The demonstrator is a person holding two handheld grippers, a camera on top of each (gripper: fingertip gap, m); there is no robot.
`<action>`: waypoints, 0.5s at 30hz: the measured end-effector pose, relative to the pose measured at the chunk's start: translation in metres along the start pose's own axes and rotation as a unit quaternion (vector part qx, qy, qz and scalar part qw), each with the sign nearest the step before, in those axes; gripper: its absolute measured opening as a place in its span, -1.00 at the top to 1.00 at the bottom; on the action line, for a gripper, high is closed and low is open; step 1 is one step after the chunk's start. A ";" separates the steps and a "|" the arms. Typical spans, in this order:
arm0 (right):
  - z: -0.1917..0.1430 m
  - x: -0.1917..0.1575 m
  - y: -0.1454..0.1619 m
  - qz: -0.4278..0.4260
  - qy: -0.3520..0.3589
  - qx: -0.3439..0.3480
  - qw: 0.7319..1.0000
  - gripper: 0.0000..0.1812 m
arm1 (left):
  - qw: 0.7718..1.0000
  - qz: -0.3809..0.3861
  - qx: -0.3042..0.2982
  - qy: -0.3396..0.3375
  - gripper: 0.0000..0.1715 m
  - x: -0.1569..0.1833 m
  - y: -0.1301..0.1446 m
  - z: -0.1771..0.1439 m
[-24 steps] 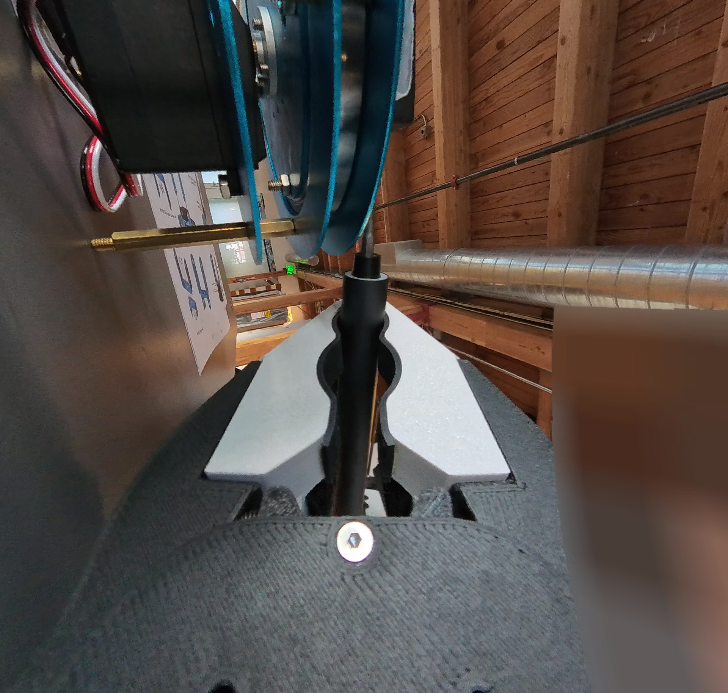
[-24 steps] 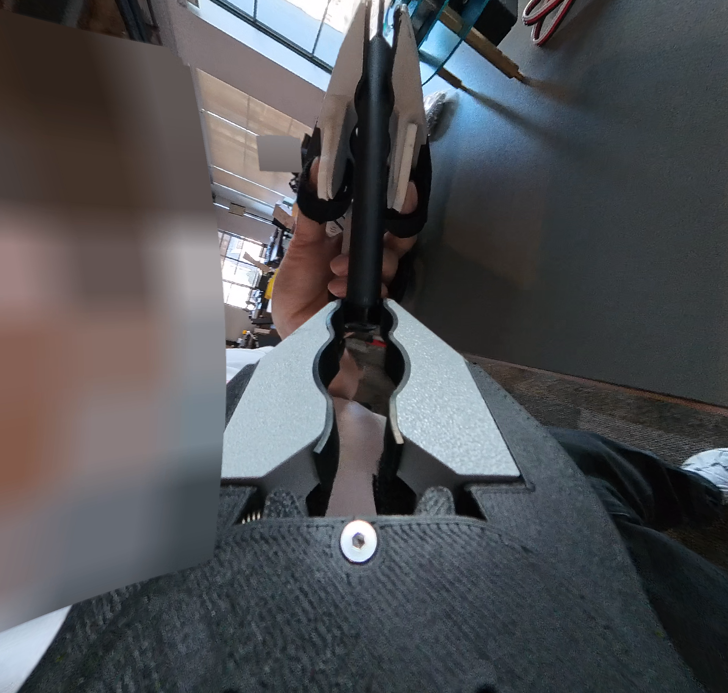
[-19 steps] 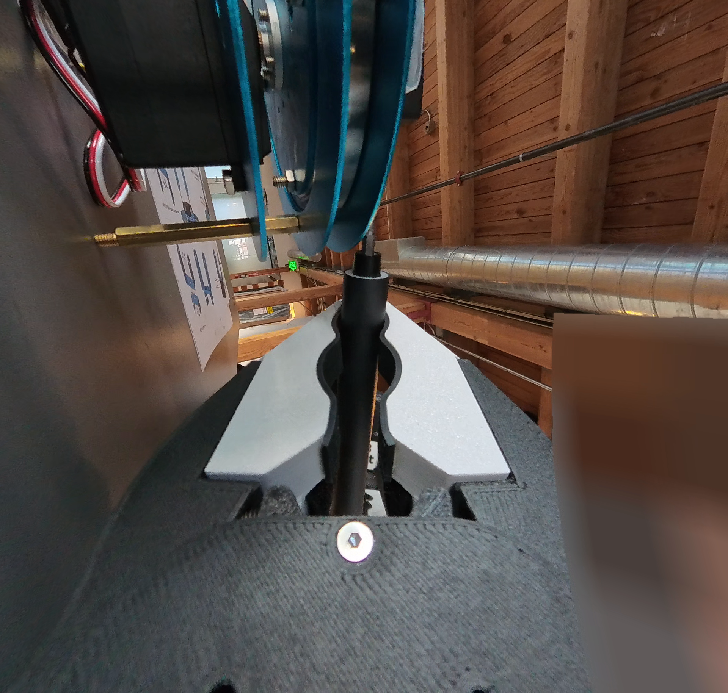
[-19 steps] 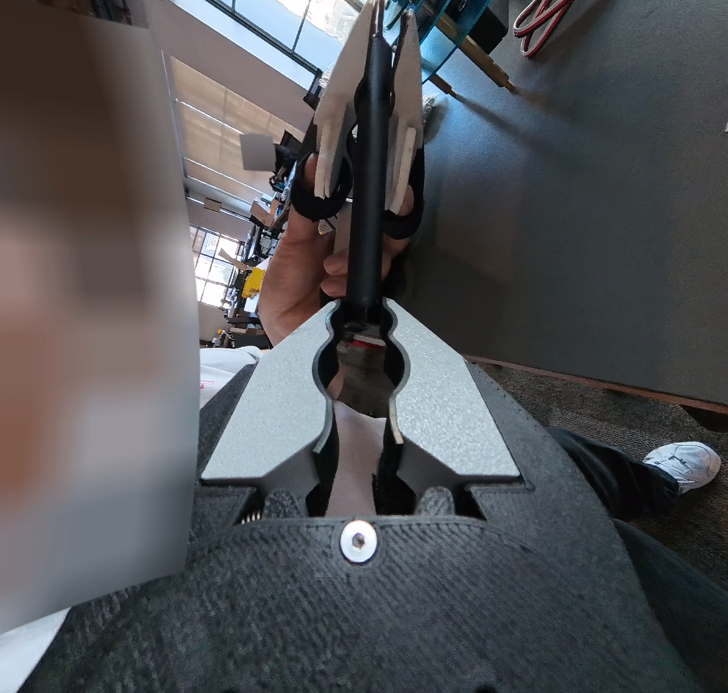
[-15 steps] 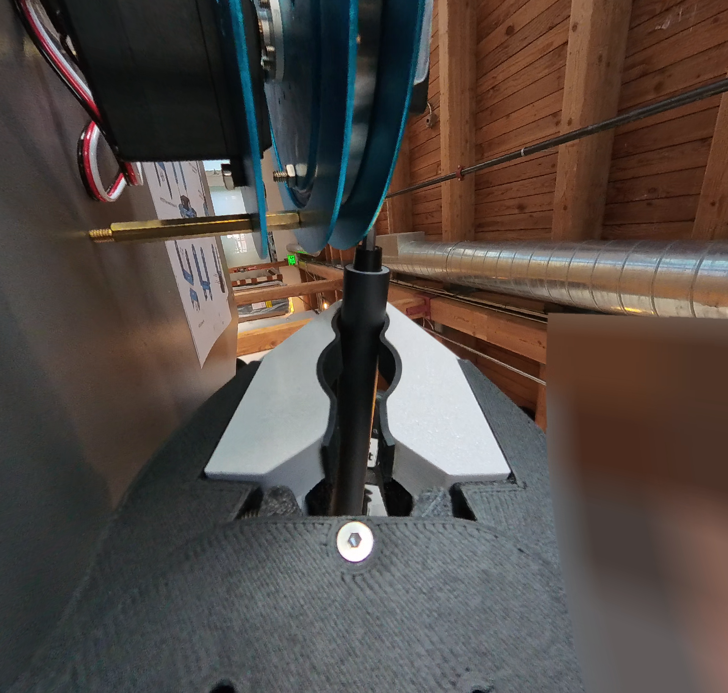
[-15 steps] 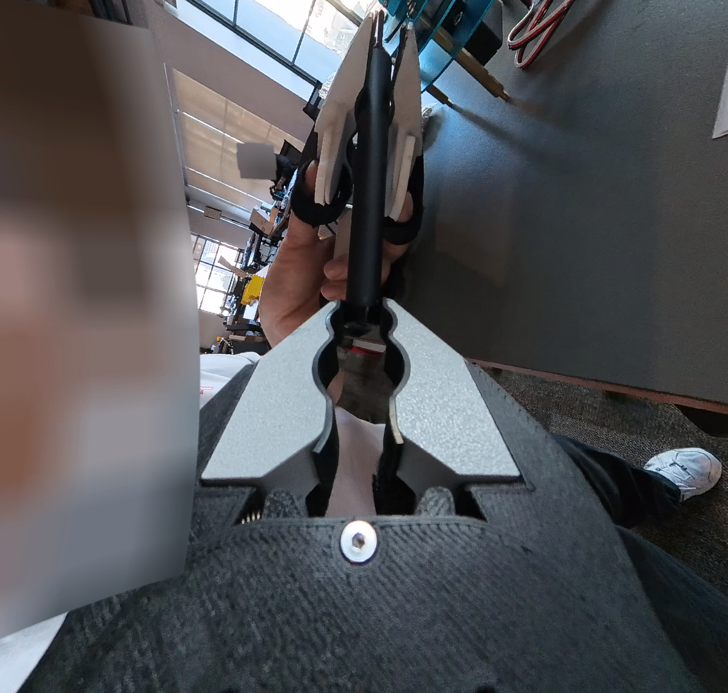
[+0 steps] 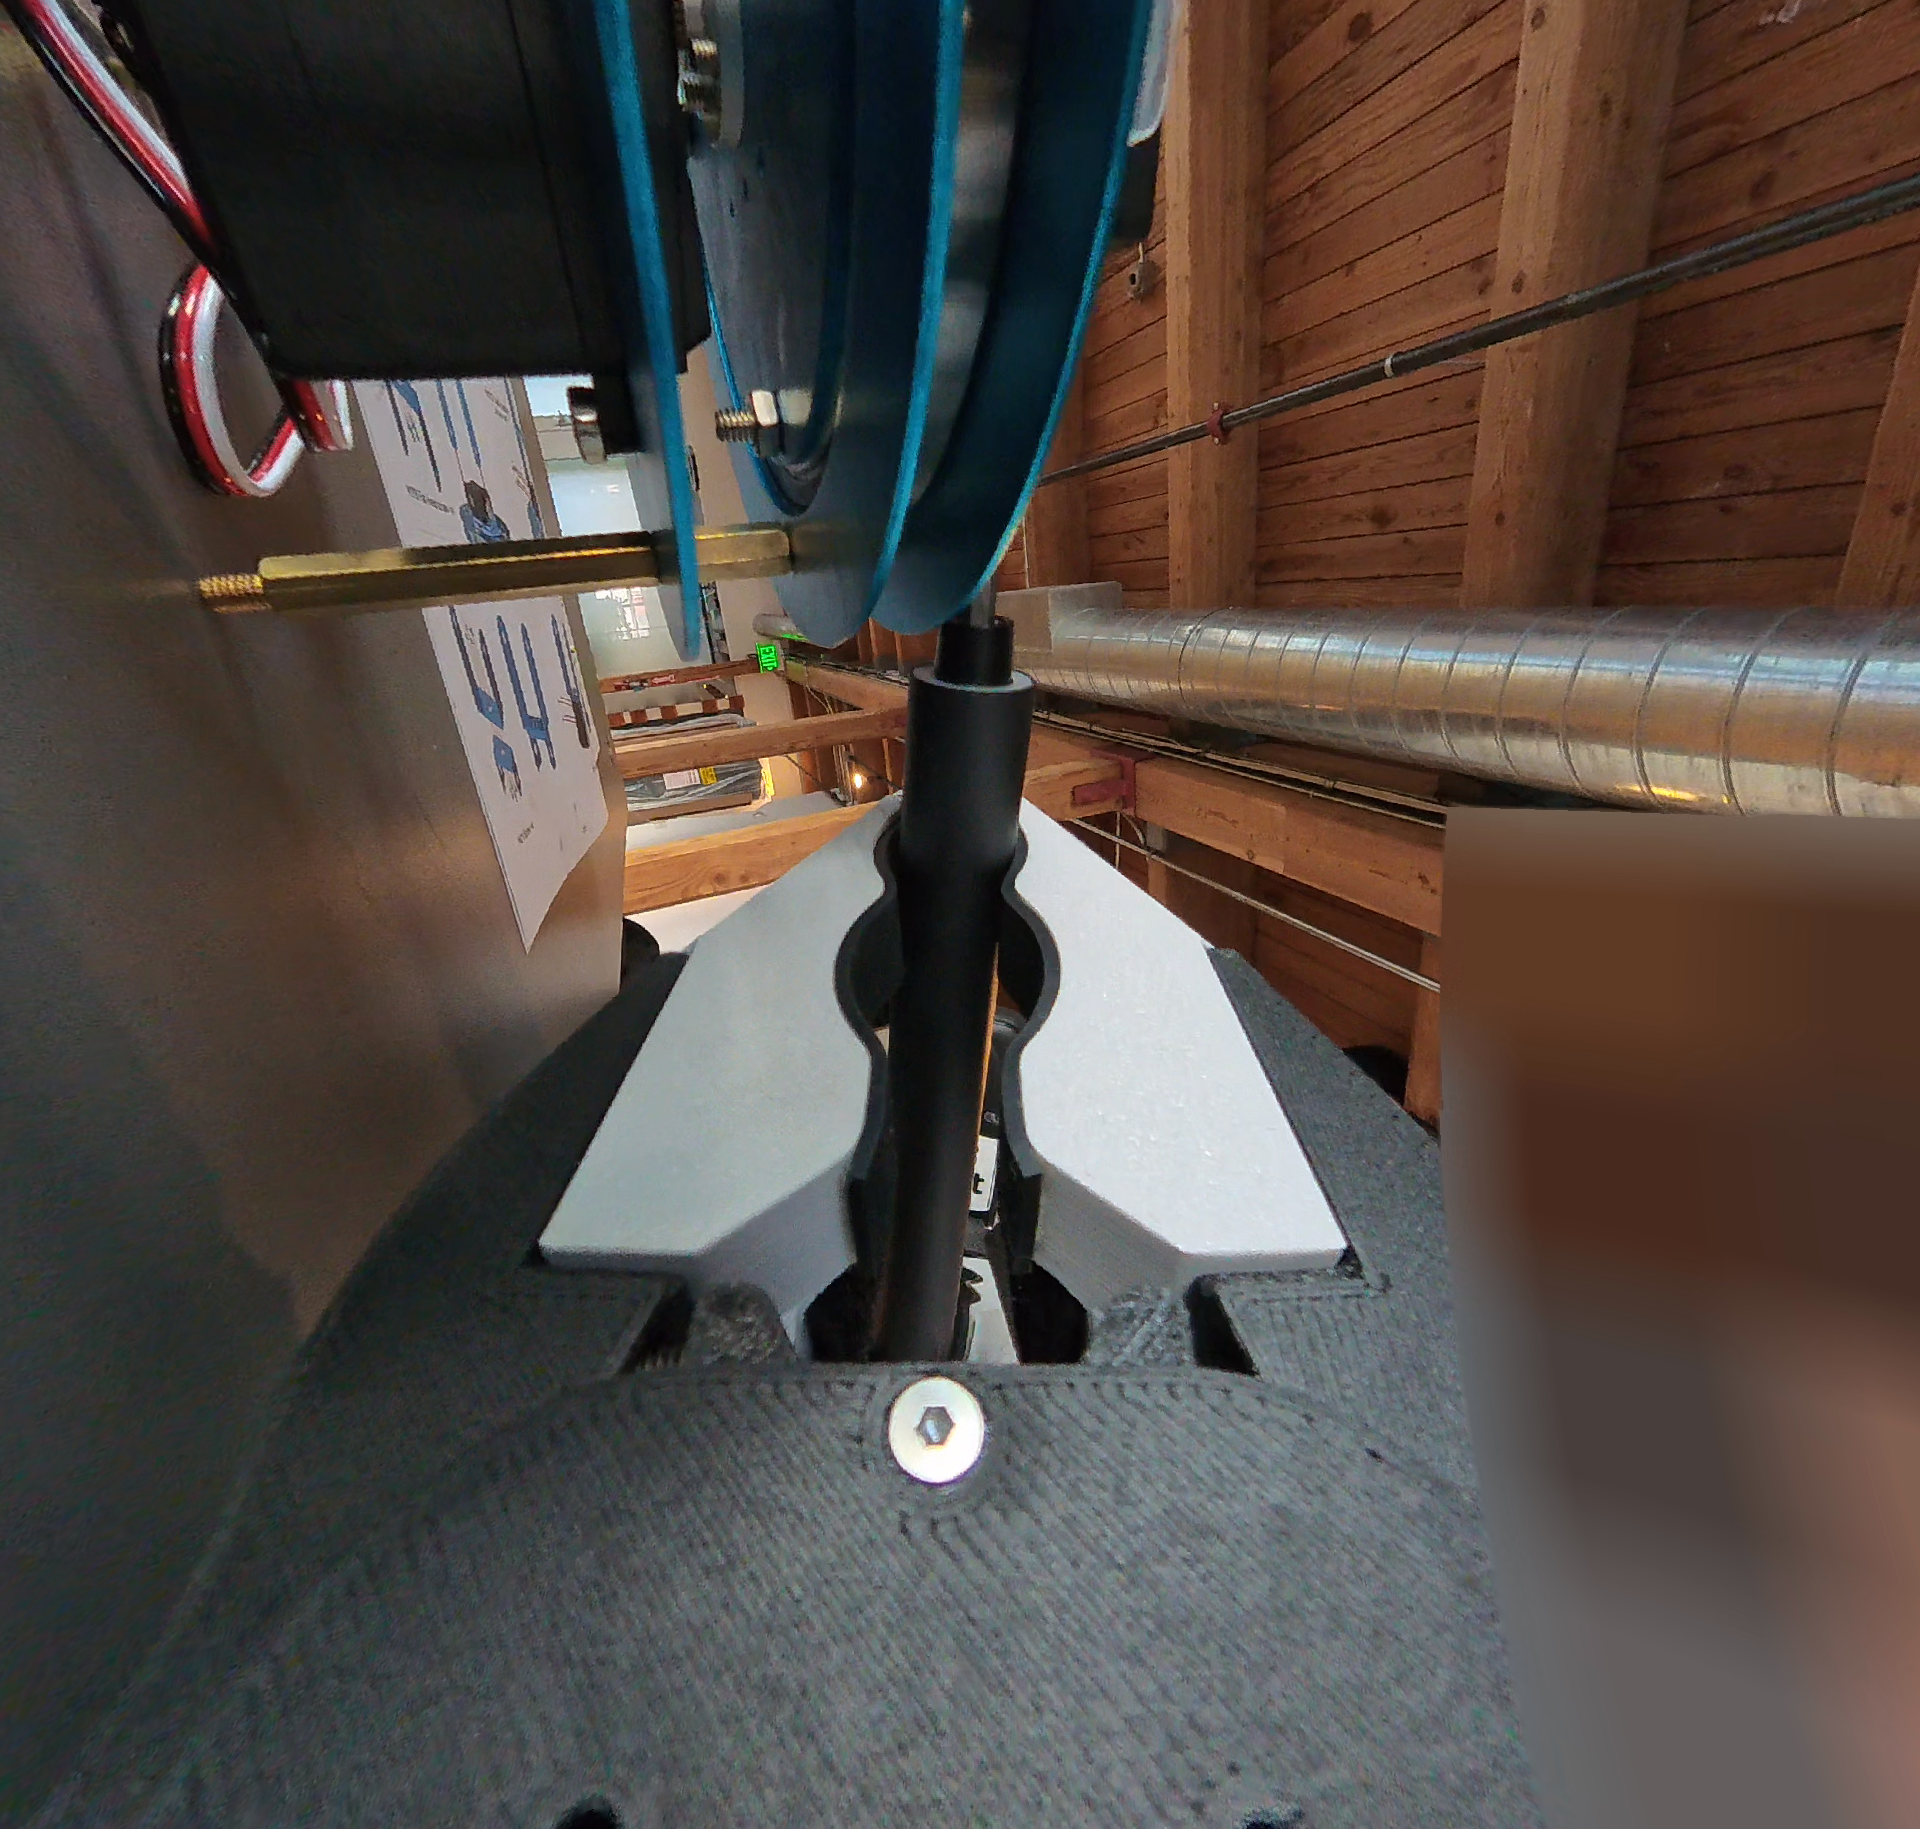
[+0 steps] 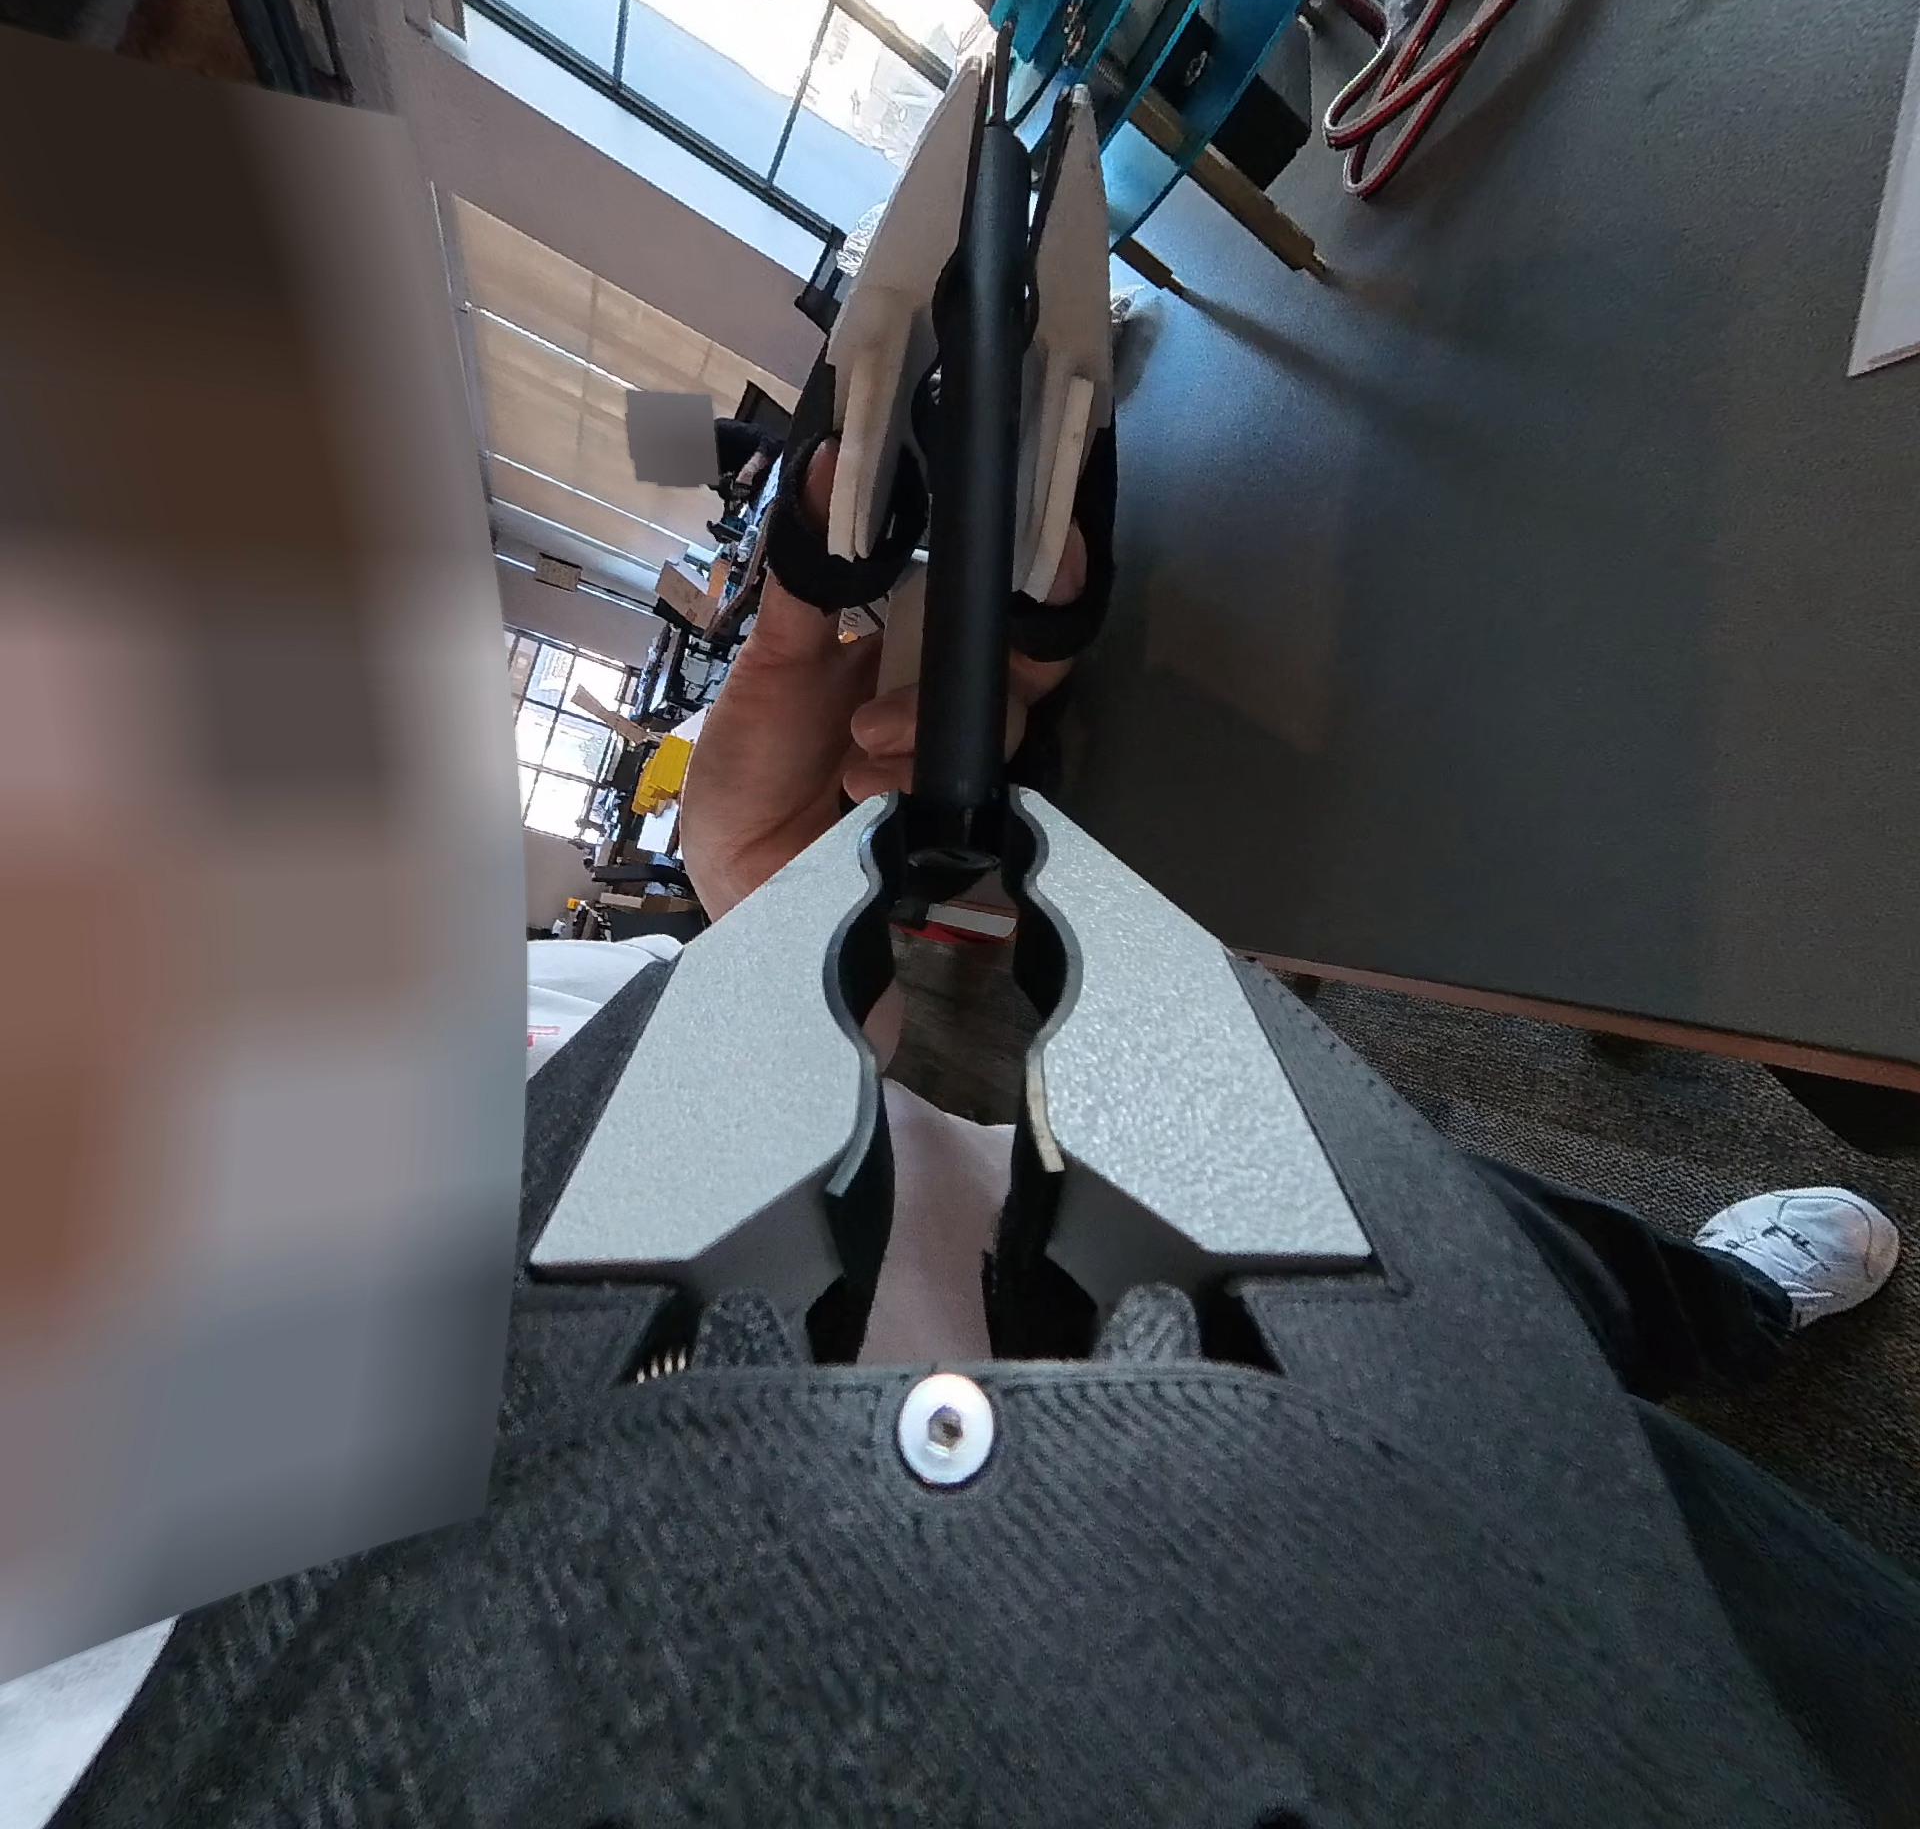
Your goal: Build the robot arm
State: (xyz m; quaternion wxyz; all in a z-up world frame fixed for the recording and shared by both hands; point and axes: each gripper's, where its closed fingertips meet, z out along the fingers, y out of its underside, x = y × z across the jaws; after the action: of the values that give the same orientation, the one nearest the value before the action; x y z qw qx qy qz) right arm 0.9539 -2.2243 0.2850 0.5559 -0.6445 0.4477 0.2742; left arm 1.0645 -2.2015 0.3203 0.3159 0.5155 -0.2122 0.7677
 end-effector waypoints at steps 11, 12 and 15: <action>-0.001 -0.001 -0.003 -0.003 0.000 -0.002 1.000 0.82 | 1.000 -0.003 0.003 0.000 0.89 0.000 -0.001 0.000; -0.001 -0.001 -0.004 -0.006 0.002 -0.002 1.000 0.82 | 1.000 -0.004 0.003 0.001 0.89 0.000 -0.002 0.001; -0.001 -0.001 -0.004 -0.007 0.004 -0.002 1.000 0.82 | 1.000 -0.004 0.004 0.001 0.89 0.000 -0.002 0.001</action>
State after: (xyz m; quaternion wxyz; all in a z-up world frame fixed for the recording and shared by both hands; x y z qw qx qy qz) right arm 0.9572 -2.2257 0.2878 0.5547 -0.6495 0.4453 0.2685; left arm 1.0662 -2.2006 0.3206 0.3175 0.5171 -0.2068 0.7675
